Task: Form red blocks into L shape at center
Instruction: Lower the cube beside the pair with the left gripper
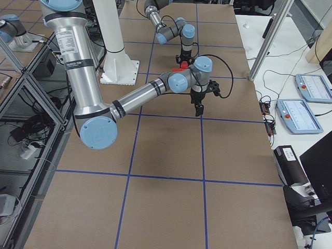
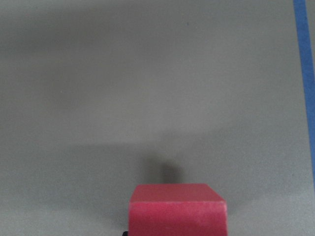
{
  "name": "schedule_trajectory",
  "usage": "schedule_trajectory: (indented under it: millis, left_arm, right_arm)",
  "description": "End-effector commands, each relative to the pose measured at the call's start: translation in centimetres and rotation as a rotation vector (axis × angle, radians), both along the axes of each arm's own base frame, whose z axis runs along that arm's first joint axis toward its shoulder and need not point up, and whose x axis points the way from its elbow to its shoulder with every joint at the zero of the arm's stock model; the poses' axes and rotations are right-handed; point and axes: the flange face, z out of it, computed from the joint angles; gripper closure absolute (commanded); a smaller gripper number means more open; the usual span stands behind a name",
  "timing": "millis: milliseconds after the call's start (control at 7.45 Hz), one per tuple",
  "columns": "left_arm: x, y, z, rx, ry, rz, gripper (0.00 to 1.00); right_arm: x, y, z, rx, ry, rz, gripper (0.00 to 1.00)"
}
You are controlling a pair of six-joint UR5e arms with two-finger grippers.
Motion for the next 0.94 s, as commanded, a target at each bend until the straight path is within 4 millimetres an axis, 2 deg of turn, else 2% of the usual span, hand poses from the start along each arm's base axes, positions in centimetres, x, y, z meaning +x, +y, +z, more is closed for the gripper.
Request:
schedule_trajectory:
  millis: [0,805]
  left_arm:
    - [0.02,0.00,-0.33,0.008,0.015,-0.001,1.00]
    - [0.51,0.54,-0.49,0.010,0.015,0.011,1.00]
  right_arm:
    - [0.02,0.01,-0.32,0.002,-0.002,0.005,0.01]
    - [0.14,0.32,-1.04,0.010,-0.013,0.006,0.01]
